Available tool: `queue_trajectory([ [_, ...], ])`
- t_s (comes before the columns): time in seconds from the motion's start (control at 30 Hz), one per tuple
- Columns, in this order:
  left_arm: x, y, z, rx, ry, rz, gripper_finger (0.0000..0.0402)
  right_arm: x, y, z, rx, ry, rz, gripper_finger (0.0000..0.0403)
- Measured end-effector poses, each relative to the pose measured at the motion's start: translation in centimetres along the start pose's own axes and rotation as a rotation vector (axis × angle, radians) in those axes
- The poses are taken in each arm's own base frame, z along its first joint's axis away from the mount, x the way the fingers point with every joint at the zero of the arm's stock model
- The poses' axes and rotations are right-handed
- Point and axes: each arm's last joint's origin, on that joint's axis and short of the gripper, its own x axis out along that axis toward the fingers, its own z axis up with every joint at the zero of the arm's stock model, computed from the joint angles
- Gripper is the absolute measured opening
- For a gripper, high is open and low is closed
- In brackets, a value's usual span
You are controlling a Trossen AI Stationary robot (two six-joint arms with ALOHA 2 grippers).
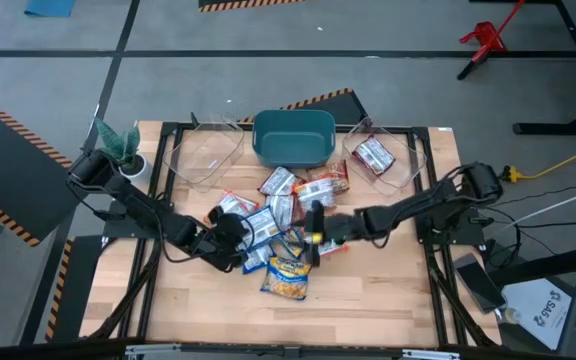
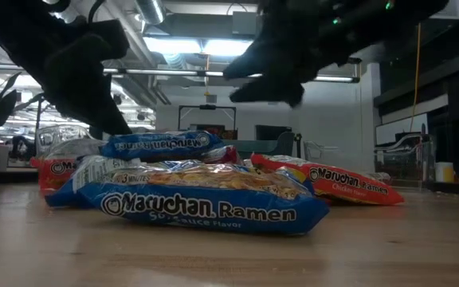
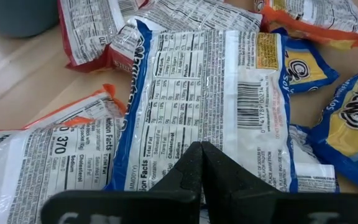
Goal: Sort Maruchan noodles
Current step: Put the blue noodle pack into the blue bin
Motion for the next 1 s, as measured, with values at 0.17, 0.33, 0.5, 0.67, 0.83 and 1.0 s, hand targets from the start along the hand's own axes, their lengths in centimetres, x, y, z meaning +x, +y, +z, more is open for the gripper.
queue_trajectory([
  [0.17,0.1,0.1,0.1,-0.005,0.002,0.001,0.0000,1.1,2.7,1.5,-0.537,0.055,-0.140,0.0247],
  [0.33,0.1,0.1,0.1,-0.005,0.007,-0.002,0.0000,3.3,3.7,2.3,-0.746,0.174,-0.159,0.0258],
  [0.5,0.1,0.0,0.0,-0.005,0.017,-0.010,0.0000,5.6,4.3,2.2,-0.825,0.280,-0.192,0.0304],
  [0.67,0.1,0.0,0.1,-0.008,0.019,-0.014,0.0000,7.0,4.5,1.7,-0.861,0.318,-0.221,0.0354],
  [0.83,0.1,0.0,0.1,-0.009,0.020,-0.016,0.0000,8.1,3.5,1.0,-0.935,0.362,-0.244,0.0359],
  [1.0,0.1,0.0,0.1,-0.010,0.026,-0.023,0.0000,8.9,2.2,0.7,-0.949,0.385,-0.274,0.0346],
])
